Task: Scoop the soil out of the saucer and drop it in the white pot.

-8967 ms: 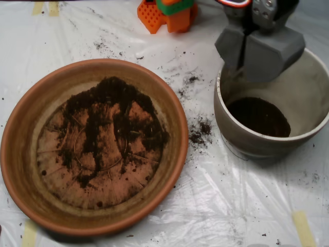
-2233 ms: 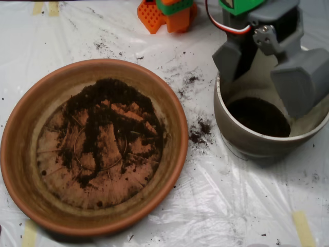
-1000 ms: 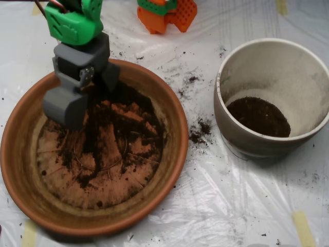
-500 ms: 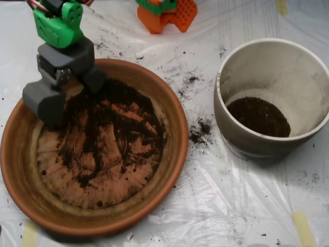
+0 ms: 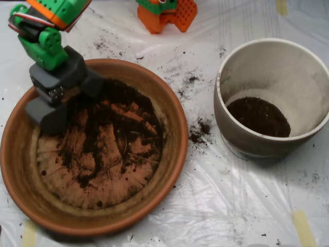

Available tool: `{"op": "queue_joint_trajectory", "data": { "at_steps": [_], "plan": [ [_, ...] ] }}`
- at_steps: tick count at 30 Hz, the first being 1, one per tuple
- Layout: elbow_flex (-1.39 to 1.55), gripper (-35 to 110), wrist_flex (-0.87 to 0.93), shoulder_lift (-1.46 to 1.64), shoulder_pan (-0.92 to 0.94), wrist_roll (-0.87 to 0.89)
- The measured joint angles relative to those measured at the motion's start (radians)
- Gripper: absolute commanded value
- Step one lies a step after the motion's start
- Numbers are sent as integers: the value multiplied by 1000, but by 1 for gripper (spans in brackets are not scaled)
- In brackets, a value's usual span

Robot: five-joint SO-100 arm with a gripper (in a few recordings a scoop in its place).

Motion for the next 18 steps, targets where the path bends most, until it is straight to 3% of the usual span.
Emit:
{"op": "queue_joint_trajectory", "data": {
  "at_steps": [18],
  "plan": [
    [84, 26, 5, 71, -3, -8]
  ]
}}
